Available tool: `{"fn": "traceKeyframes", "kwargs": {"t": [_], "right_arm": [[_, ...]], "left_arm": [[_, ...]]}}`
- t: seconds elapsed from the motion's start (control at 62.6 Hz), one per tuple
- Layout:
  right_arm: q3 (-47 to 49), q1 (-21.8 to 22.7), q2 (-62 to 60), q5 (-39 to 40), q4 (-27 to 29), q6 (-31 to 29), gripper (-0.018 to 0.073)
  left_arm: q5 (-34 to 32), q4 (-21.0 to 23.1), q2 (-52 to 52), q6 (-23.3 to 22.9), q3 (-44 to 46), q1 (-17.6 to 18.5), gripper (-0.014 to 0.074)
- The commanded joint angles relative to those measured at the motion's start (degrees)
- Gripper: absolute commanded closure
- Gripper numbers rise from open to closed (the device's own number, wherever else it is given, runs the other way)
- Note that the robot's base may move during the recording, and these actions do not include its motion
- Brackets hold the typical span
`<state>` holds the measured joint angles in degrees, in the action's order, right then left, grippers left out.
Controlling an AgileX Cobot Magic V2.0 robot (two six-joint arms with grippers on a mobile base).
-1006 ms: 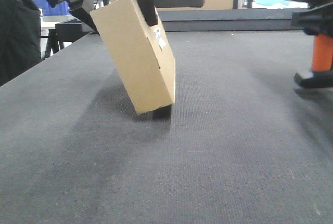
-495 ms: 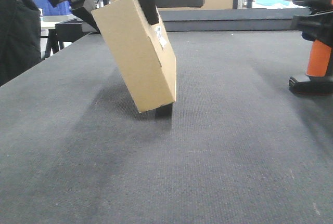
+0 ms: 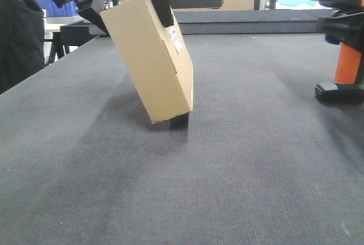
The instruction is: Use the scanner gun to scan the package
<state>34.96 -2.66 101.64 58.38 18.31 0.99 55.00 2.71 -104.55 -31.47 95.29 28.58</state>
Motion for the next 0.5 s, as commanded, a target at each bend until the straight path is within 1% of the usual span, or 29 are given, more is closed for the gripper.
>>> {"fn": "traceKeyframes", "kwargs": {"t": [0.0, 0.271, 0.383, 0.479], "right_arm": [[0.3, 0.2, -0.6, -0.6, -3.3, 0.3, 0.0076], [-0.2, 0.2, -1.6, -1.5, -3.6, 0.4, 0.0078], [-2.5, 0.2, -1.7, -1.5, -3.6, 0.4, 0.0078], [-5.6, 0.2, -2.7, 0.4, -3.6, 0.4, 0.0078]], "left_arm": [[-0.9, 0.2, 0.7, -0.2, 0.3, 0.1, 0.0707], [-0.9, 0.2, 0.7, -0.2, 0.3, 0.1, 0.0707], [-0.9, 0.2, 0.7, -0.2, 0.3, 0.1, 0.0707], [-0.9, -0.6, 0.7, -0.2, 0.3, -0.1, 0.0707]]}}
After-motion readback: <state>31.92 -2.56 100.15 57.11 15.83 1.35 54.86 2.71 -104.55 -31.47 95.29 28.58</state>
